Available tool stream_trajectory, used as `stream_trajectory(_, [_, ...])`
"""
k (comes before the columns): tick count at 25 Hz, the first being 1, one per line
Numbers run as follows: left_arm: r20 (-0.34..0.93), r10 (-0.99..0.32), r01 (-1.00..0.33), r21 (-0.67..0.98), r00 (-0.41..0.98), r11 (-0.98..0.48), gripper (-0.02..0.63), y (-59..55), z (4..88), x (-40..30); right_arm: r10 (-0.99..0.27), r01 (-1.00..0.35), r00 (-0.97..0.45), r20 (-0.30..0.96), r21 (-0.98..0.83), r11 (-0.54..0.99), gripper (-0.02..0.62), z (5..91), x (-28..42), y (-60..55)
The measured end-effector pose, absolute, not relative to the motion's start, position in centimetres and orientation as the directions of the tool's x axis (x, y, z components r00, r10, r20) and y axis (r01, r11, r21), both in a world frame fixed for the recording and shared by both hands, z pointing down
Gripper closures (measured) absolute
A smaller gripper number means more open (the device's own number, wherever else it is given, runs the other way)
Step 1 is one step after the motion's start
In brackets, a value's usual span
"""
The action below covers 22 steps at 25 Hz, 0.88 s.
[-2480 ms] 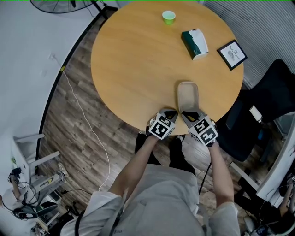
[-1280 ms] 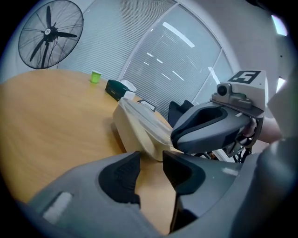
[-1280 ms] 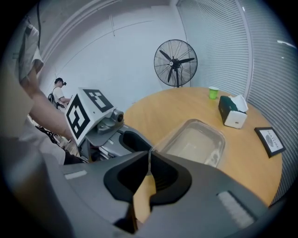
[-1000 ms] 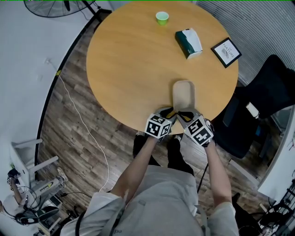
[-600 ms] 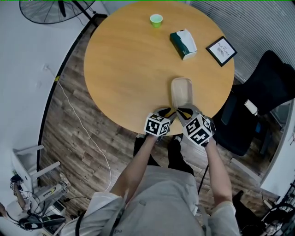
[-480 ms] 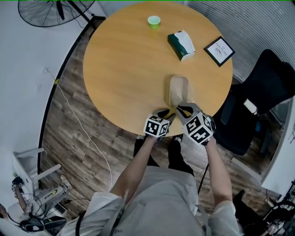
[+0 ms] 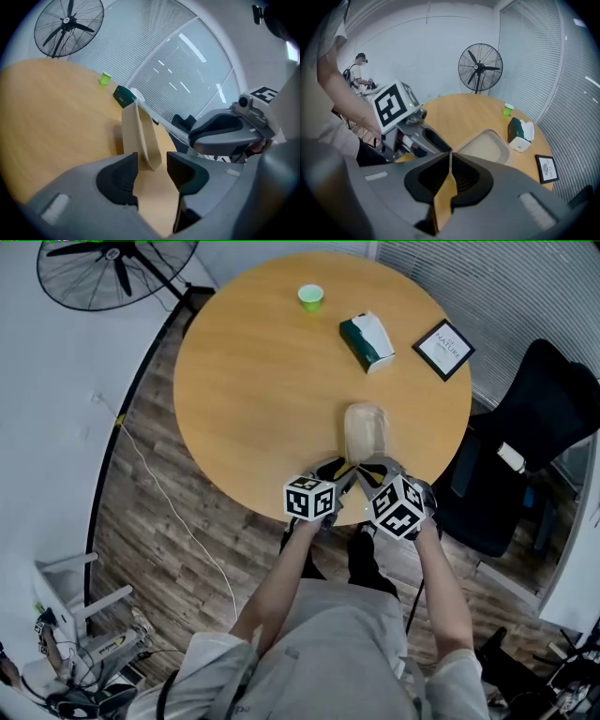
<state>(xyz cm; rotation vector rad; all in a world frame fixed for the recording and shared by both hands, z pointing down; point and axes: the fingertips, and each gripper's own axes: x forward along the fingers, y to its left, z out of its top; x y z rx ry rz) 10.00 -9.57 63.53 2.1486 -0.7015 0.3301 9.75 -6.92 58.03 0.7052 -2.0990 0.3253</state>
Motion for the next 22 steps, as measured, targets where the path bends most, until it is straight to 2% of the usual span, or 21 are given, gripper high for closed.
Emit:
stream_trajectory(3, [0.521, -0.383, -0.646, 0.611, 0.763, -0.457, 0.410, -11.2, 64.9, 9.7, -0.351, -0.576, -0.452, 0.820, 0.033, 0.817, 0.578, 58.3, 9.0, -6.4])
stream_trajectory(7, [0.596, -0.372, -0.702, 0.573, 0.711, -0.422, 0.497, -12.1, 66.7, 8.9, -0.344, -0.560, -0.442, 0.829, 0.044, 0.827, 0.578, 58.4, 8.2, -6.1])
stream_trajectory(15, [0.660, -0.328, -0.735, 0.578, 0.676, -0.354, 0.543, -12.3, 68.4, 8.5, -0.403, -0.560, -0.407, 0.820, 0.125, 0.819, 0.577, 56.7, 8.6, -7.6])
stream_trajectory(17, [0.683, -0.312, -0.748, 0.558, 0.660, -0.359, 0.579, -12.1, 69.0, 8.2, -0.437, -0.568, -0.392, 0.810, 0.161, 0.807, 0.579, 55.7, 9.1, -8.2])
stream_trajectory(22, [0.684, -0.307, -0.747, 0.569, 0.662, -0.344, 0.569, -11.7, 69.0, 8.0, -0.490, -0.598, -0.371, 0.789, 0.201, 0.776, 0.580, 53.3, 10.2, -9.1])
